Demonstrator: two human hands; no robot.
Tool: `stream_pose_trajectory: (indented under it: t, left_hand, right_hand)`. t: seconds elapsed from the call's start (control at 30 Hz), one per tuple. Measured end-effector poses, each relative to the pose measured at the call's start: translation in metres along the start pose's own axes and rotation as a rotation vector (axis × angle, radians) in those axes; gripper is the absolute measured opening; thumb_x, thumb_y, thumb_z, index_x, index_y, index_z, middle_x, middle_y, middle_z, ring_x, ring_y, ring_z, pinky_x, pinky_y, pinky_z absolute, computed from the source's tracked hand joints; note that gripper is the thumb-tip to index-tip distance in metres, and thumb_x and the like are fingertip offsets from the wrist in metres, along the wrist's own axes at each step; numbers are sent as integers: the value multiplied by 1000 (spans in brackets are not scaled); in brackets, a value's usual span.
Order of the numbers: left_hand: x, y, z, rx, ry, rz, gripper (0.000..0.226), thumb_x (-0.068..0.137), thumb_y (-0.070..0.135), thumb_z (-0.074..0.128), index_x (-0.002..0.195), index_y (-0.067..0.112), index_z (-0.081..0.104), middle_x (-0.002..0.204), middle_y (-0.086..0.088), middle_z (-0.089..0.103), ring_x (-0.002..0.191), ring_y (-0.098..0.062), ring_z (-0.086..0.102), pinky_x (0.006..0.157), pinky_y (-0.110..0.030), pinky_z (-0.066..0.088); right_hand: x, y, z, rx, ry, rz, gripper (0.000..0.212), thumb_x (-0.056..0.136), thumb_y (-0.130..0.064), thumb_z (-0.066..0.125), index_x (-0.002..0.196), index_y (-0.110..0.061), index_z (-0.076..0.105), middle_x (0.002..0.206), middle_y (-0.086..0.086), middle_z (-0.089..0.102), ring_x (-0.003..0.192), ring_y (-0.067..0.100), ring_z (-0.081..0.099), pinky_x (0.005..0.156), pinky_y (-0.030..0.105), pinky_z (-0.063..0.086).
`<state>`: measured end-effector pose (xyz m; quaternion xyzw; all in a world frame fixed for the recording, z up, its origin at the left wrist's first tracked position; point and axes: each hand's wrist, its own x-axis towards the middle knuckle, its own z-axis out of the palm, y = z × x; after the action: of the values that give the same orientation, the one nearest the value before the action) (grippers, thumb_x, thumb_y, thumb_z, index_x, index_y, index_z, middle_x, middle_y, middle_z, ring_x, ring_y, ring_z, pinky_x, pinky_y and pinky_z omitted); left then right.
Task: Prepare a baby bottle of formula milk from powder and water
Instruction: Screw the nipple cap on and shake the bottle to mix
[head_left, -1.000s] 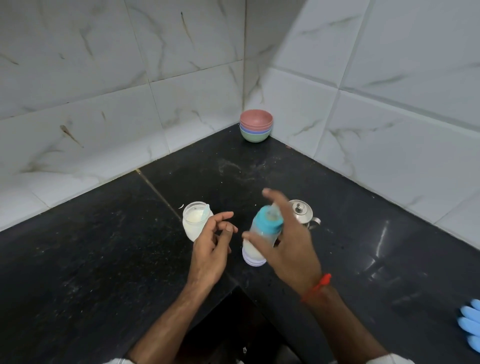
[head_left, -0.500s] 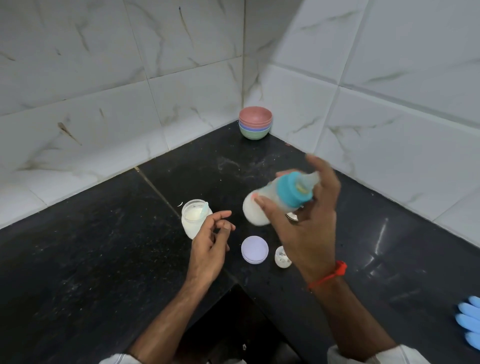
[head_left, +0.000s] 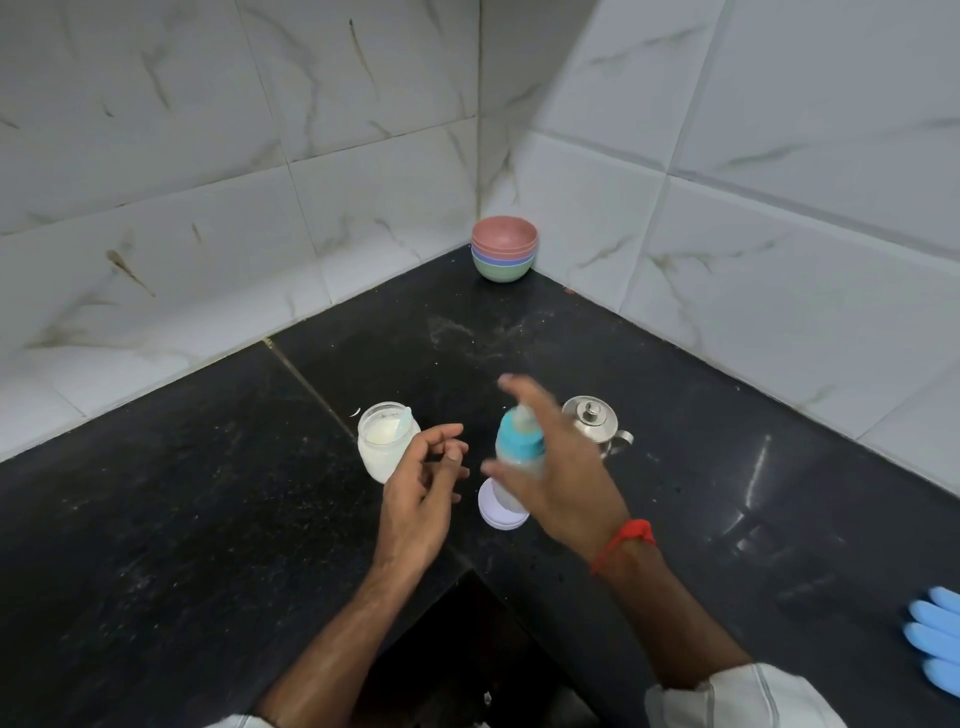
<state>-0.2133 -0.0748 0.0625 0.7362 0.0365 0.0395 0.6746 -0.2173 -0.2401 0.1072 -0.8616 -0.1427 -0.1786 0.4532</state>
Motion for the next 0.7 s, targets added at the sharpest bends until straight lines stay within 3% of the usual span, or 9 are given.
stream_pose_trajectory:
  t: [0.07, 0.17, 0.23, 0.33, 0.37, 0.53, 0.57, 0.67, 0.7]
  left_hand:
    - [-1, 2, 0, 9, -11, 15, 22, 104, 23, 57, 121, 33, 66, 110, 13, 73, 96, -12, 74, 78, -35, 62]
    - [1, 0, -2, 16, 5, 11, 22, 104, 23, 57, 122, 32, 66, 111, 10, 73, 97, -12, 73, 80, -38, 62]
    - [0, -2, -2, 18, 11, 2, 23, 104, 22, 57, 122, 32, 66, 111, 9, 74, 96, -12, 73, 80, -39, 62]
    - [-1, -2, 0, 6, -3, 0, 21, 104, 22, 57, 119, 33, 67, 110, 6, 75, 96, -15, 74, 79, -38, 62]
    - [-1, -2, 0, 3, -8, 5, 21, 104, 22, 57, 119, 34, 67, 110, 5, 75, 96, -15, 74, 79, -38, 62]
    - [0, -6, -3, 26, 22, -5, 24, 104, 19, 56, 121, 31, 67, 107, 11, 73, 93, -13, 73, 77, -38, 62]
    - [-1, -6, -3, 32, 18, -6, 24, 104, 18, 56, 120, 32, 67, 107, 12, 73, 92, -14, 73, 77, -38, 62]
    - [-2, -4, -2, 32, -4, -4, 24, 104, 19, 56, 120, 34, 66, 106, 15, 73, 92, -13, 73, 77, -34, 61]
    - [-3, -3, -2, 31, -11, 1, 24, 104, 20, 56, 121, 33, 66, 107, 14, 73, 92, -13, 73, 77, -33, 62]
  right_hand:
    - [-7, 5, 0, -69, -83, -12, 78, 86, -26, 81, 146, -47, 35, 137, -7, 56, 119, 2, 52, 108, 28, 45]
    - [-1, -10, -8, -41, 153, -184, 72, 86, -18, 83, 144, -31, 42, 132, 2, 58, 116, 1, 54, 102, 12, 41]
    - [3, -13, -7, -97, 135, -291, 67, 88, -16, 81, 142, -29, 43, 132, 8, 57, 117, 11, 57, 101, 20, 48]
    - [0, -1, -4, -333, -253, -228, 70, 93, -28, 71, 147, -48, 31, 137, -4, 47, 118, 17, 58, 92, 40, 58]
    - [-2, 0, -6, -349, -278, -220, 71, 94, -31, 70, 148, -51, 28, 137, -6, 46, 118, 17, 58, 90, 42, 59]
    - [7, -26, -22, -86, 256, -401, 66, 86, -14, 83, 140, -24, 46, 128, 17, 59, 116, 18, 59, 100, 24, 52]
    - [8, -24, -19, -105, 236, -379, 65, 86, -13, 82, 139, -25, 46, 128, 17, 59, 116, 19, 59, 99, 26, 53]
    - [3, -4, -11, -318, -118, -195, 69, 93, -29, 74, 146, -47, 33, 137, 1, 52, 112, 18, 60, 88, 42, 59]
    - [1, -4, -12, -318, -125, -191, 70, 93, -31, 73, 147, -47, 31, 137, -1, 52, 112, 17, 61, 88, 42, 59]
